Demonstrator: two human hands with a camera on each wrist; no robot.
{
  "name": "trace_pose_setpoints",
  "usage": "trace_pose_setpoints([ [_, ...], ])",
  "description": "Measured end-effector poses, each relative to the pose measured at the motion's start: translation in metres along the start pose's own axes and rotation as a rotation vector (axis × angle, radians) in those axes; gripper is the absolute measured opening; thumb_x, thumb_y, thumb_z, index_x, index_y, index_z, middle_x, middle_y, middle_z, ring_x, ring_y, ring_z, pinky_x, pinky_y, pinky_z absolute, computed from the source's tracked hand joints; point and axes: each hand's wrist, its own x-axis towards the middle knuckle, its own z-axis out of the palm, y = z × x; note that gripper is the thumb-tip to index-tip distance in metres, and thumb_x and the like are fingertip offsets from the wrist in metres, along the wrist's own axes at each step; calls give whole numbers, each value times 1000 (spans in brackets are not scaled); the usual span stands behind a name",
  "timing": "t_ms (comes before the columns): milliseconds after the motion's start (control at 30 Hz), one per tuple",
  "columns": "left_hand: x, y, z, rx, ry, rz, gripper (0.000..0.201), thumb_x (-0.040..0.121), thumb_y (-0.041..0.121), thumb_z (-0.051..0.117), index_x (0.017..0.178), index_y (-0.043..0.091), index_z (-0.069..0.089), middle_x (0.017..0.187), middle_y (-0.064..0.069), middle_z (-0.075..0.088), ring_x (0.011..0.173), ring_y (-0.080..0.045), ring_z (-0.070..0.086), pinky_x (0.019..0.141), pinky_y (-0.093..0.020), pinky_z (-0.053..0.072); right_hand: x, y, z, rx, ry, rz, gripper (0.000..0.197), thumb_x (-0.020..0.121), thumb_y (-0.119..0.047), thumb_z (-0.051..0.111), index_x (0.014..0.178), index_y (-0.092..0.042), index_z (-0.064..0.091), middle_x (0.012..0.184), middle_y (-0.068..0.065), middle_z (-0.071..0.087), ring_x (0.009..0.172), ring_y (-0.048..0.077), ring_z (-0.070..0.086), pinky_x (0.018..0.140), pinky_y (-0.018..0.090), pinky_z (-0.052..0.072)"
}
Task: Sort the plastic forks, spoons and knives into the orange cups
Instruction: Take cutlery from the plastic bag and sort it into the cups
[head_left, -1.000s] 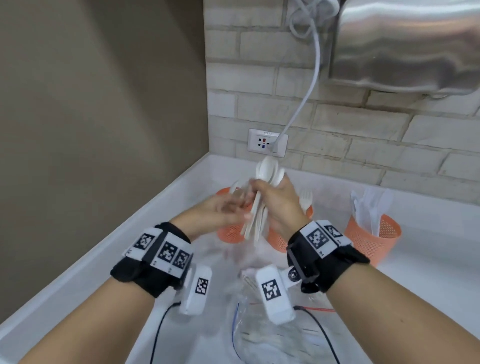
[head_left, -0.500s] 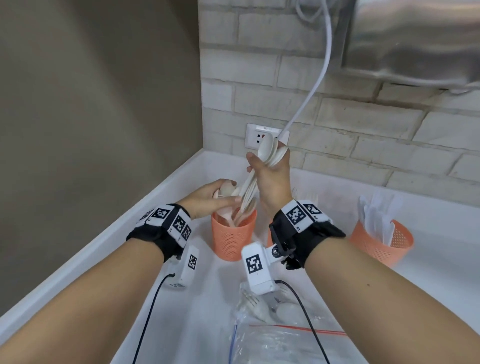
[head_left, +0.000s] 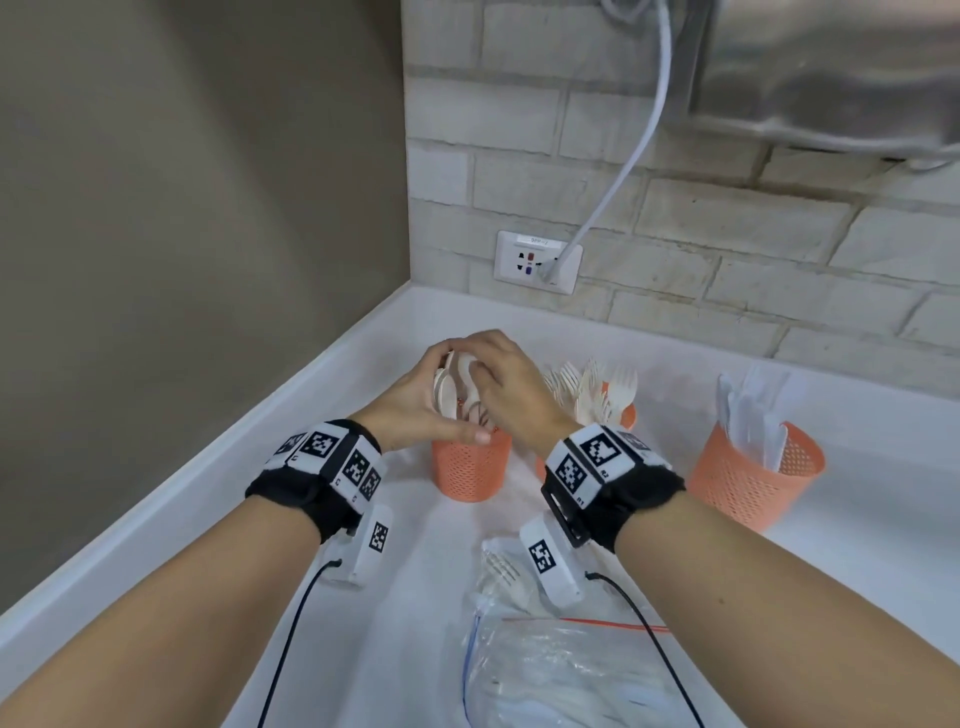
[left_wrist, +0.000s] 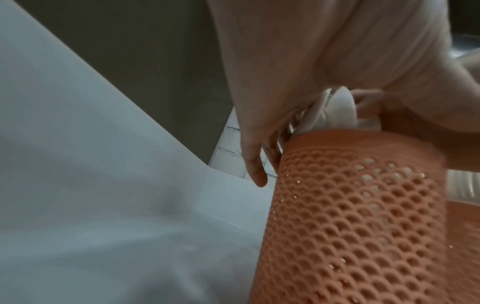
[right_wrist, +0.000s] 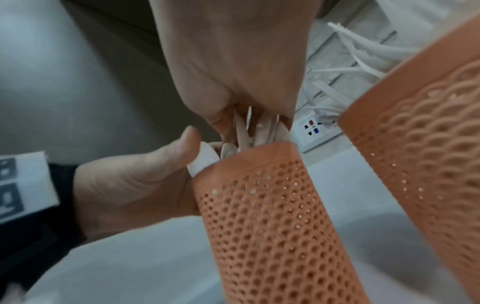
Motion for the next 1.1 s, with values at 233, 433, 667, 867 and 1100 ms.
trace_pose_setpoints([
  [233, -14, 24, 3, 48, 248, -21, 96, 60, 44, 79, 139, 27, 27, 138, 3, 33, 123, -12, 39, 96, -26, 38, -8, -28, -28, -56, 26, 24, 33, 88, -2, 49, 118, -13, 58, 111, 5, 49, 112, 21, 49, 100, 39, 41],
  [433, -70, 72, 41, 126, 289, 307, 18, 75, 30, 65, 82, 20, 52, 82, 3, 55, 66, 1, 51, 60, -7, 38, -62, -60, -83, -98, -219, 85, 21, 86, -3, 53, 75, -18, 62, 66, 3, 59, 57, 11, 52, 56, 20, 39],
  [667, -115, 63, 99, 833, -460, 46, 17, 81, 24, 62, 90, 9, 62, 94, -5, 55, 84, -20, 52, 75, -31, 45, -162, -42, -85, -273, -987, 257, 23, 90, -7, 49, 101, -4, 69, 92, 5, 70, 74, 12, 63, 77, 22, 50],
  [867, -97, 66, 96, -158, 100, -288, 21, 91, -2, 41, 78, 13, 47, 60, -3, 50, 52, -17, 48, 62, -31, 43, -188, -17, -66, -557, -607, 293, 59, 86, -25, 60, 138, -11, 38, 139, 16, 35, 131, 30, 35, 107, 37, 35],
  [1100, -114, 73, 97, -258, -94, -60, 43, 80, -10, 57, 83, 33, 56, 85, -1, 47, 71, -12, 45, 59, -20, 41, -200, -6, -72, -633, -567, 432, 57, 84, -32, 62, 128, -2, 41, 132, 16, 49, 121, 30, 48, 96, 31, 38],
])
